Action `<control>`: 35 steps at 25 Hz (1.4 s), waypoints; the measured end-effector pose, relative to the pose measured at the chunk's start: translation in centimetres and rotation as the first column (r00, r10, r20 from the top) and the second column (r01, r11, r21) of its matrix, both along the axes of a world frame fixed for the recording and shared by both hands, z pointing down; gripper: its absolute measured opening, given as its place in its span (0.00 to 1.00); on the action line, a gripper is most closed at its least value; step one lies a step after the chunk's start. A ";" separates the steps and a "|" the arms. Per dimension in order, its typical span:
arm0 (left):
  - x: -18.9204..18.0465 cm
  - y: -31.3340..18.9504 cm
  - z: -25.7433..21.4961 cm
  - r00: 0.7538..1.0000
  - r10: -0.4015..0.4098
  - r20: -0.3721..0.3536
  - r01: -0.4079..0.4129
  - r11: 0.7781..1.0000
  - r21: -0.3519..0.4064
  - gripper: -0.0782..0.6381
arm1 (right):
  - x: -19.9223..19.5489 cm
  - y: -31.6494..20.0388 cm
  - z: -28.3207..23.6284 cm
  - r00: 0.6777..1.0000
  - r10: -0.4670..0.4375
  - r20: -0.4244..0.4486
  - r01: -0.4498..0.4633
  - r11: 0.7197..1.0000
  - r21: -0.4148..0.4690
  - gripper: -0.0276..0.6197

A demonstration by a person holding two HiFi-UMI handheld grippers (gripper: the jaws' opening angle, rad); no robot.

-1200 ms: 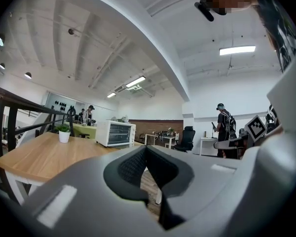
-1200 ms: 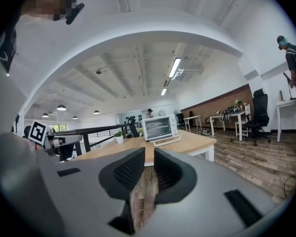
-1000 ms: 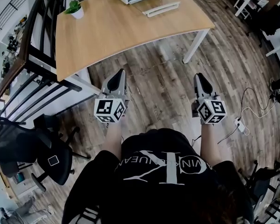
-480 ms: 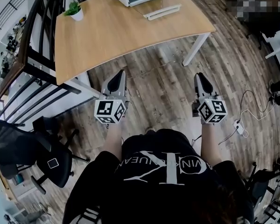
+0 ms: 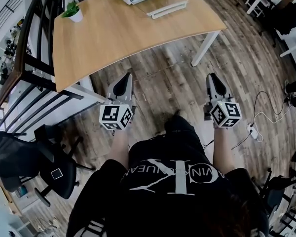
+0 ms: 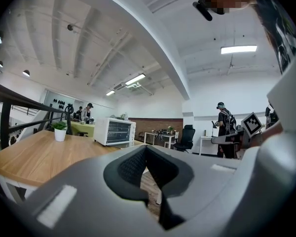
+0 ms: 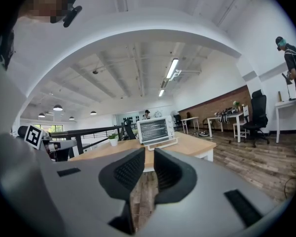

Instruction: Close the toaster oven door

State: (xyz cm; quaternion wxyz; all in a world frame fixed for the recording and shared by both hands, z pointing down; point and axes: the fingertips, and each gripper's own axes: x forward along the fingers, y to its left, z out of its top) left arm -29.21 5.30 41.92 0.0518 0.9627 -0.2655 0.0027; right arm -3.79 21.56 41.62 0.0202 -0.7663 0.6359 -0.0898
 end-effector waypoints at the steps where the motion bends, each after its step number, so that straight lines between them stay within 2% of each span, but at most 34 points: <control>1: 0.3 -0.2 0.0 1.000 -0.002 0.001 0.002 1.000 0.002 0.13 | 0.4 -0.2 0.0 1.000 0.000 0.000 0.000 1.000 0.004 0.07; 7: 2.8 -2.7 0.3 0.999 -0.036 0.002 0.036 0.999 0.006 0.13 | 3.6 -2.9 0.5 1.000 -0.020 -0.001 0.020 1.000 0.008 0.08; 12: 6.4 -5.1 -0.6 0.998 -0.057 -0.008 0.057 0.998 0.011 0.13 | 7.2 -5.5 0.1 0.999 -0.047 -0.015 0.047 0.999 0.000 0.08; 24: 14.6 -8.6 0.3 0.997 -0.080 0.025 0.080 0.997 -0.012 0.13 | 15.4 -10.0 1.4 0.996 -0.083 0.022 0.083 0.996 -0.025 0.08; 35: 21.1 -11.5 -0.5 0.992 -0.120 0.027 0.120 0.993 0.011 0.12 | 22.5 -14.2 1.1 0.991 -0.134 0.020 0.135 0.991 -0.012 0.08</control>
